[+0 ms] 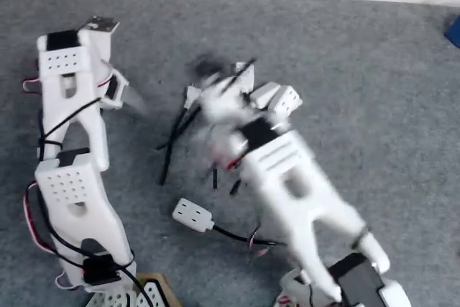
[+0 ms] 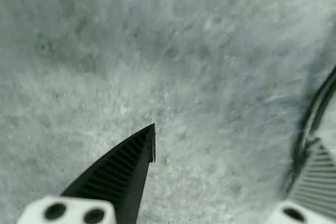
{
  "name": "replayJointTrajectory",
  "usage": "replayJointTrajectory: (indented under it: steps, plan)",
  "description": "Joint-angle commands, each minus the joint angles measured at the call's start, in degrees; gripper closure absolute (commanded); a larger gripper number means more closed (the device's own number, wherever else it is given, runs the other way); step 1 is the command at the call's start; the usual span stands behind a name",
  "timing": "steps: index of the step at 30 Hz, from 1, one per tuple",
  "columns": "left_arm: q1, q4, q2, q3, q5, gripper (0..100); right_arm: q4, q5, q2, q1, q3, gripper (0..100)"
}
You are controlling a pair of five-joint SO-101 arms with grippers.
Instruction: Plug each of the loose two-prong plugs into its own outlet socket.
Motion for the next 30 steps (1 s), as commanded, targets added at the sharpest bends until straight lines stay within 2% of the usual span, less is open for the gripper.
replayJointTrajectory:
  steps: [1,6,11,14,19,27,30]
  plan:
    - [3.91,0.53,-3.65,-7.08,4.48,56,5.58,-3.78,-0.13,11.74,-8.84,59.2]
    - [11.03,-7.12,-3.56,-10.95,9.49,56,2.68,-4.75,0.66,19.74,-1.63,59.2]
    - [15.25,-14.51,1.01,-11.21,7.91,56,-13.85,-4.84,2.07,26.51,11.91,59.2]
    - [15.96,-17.58,6.46,-11.21,6.59,56,-18.15,-4.40,3.47,26.59,17.45,59.2]
    - [15.96,-19.60,12.70,-11.30,6.51,64,-18.15,-4.40,3.82,26.77,18.07,59.2]
    - [16.04,-19.34,19.12,-11.21,4.40,65,-18.15,-4.40,3.82,26.77,18.51,59.2]
    - [16.75,-19.25,19.65,-11.21,2.02,75,-18.15,-4.40,3.82,26.59,18.59,59.2]
